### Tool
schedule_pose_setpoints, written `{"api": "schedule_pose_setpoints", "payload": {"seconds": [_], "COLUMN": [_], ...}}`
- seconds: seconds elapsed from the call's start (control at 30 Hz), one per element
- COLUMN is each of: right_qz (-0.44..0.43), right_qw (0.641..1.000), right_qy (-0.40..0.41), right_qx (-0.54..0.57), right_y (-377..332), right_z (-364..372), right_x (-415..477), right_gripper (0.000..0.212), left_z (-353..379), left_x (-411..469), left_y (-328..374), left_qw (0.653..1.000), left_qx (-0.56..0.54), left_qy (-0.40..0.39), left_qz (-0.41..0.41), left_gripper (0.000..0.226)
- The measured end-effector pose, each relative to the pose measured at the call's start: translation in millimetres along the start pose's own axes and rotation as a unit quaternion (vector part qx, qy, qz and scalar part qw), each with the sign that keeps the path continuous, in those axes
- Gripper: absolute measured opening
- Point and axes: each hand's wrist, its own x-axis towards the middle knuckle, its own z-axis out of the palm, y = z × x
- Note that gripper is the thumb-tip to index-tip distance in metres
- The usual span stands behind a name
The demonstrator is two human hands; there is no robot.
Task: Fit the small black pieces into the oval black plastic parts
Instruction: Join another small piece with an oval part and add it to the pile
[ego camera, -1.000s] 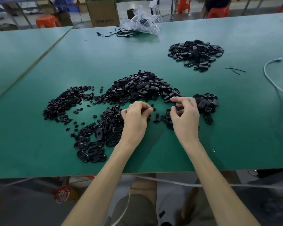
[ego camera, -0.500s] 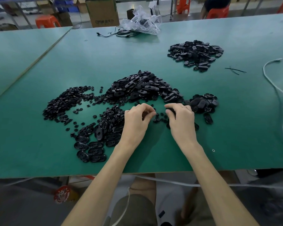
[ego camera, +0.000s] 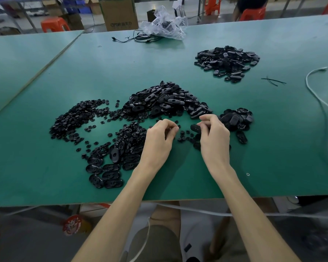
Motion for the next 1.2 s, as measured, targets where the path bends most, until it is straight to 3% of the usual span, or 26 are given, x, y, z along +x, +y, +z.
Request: {"api": "schedule_pose_setpoints", "payload": {"seconds": [0.4, 0.57, 0.8, 0.97, 1.2], "right_qz": [-0.064, -0.068, -0.061, -0.120, -0.101], "right_qw": [0.990, 0.987, 0.994, 0.991, 0.992], "right_qy": [-0.057, -0.069, -0.053, -0.057, -0.050], "right_qx": [0.116, 0.131, 0.079, 0.031, 0.059], "right_y": [-4.7, -3.9, -2.6, -3.8, -1.6], "right_z": [-3.1, -2.9, -3.3, -2.4, -1.7], "right_x": [-1.6, -1.5, 0.5, -1.1, -1.9], "right_gripper": [0.013, 0.014, 0.018, 0.017, 0.013], "left_z": [-1.0, 1.7, 1.5, 0.6, -2.6], "left_x": [1.1, 0.6, 2.6, 2.7, 0.7], "left_y": [3.9, 0.2, -2.7, -1.4, 1.8], "left_qw": [0.999, 0.998, 1.000, 1.000, 0.999], "left_qx": [0.001, 0.042, -0.004, 0.003, -0.048], "left_qy": [-0.038, -0.050, -0.017, -0.018, 0.008], "left_qz": [0.015, 0.019, 0.006, 0.016, -0.004], "left_gripper": [0.021, 0.015, 0.011, 0.012, 0.014]}}
